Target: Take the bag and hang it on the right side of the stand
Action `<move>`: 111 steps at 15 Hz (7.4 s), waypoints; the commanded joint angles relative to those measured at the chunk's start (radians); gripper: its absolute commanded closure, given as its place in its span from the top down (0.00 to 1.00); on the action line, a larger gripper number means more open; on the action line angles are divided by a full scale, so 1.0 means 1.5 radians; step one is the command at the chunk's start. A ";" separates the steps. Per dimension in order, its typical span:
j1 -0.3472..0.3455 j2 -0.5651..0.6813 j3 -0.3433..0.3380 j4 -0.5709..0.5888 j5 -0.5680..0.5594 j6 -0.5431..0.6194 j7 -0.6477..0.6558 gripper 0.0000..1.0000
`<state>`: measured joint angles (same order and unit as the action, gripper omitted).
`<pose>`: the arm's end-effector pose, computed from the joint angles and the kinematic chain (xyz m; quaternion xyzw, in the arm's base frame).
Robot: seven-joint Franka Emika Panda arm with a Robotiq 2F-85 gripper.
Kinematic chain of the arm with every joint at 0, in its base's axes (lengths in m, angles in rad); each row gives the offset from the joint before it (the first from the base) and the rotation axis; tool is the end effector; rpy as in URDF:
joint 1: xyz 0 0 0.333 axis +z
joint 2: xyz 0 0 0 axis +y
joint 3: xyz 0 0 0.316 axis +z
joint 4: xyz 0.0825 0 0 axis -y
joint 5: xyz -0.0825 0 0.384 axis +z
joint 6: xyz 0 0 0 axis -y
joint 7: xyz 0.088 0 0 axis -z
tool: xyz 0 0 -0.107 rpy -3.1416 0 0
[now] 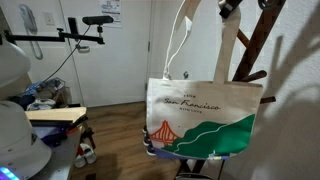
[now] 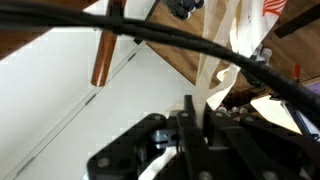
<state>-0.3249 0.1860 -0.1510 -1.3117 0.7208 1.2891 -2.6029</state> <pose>0.5562 -0.1807 0.6460 -0.3999 -0.8480 -0.3307 0.1082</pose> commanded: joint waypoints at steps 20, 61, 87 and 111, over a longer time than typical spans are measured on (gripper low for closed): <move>-0.142 0.038 0.017 -0.026 0.258 -0.025 0.000 0.03; -0.136 0.291 0.090 0.415 0.083 -0.139 0.000 0.03; -0.255 0.449 0.335 0.646 -0.053 -0.194 0.010 0.03; -0.306 0.498 0.548 0.639 -0.123 -0.203 0.001 0.03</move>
<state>-0.7715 0.9179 0.7152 -0.3710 0.4436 0.9409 -2.6021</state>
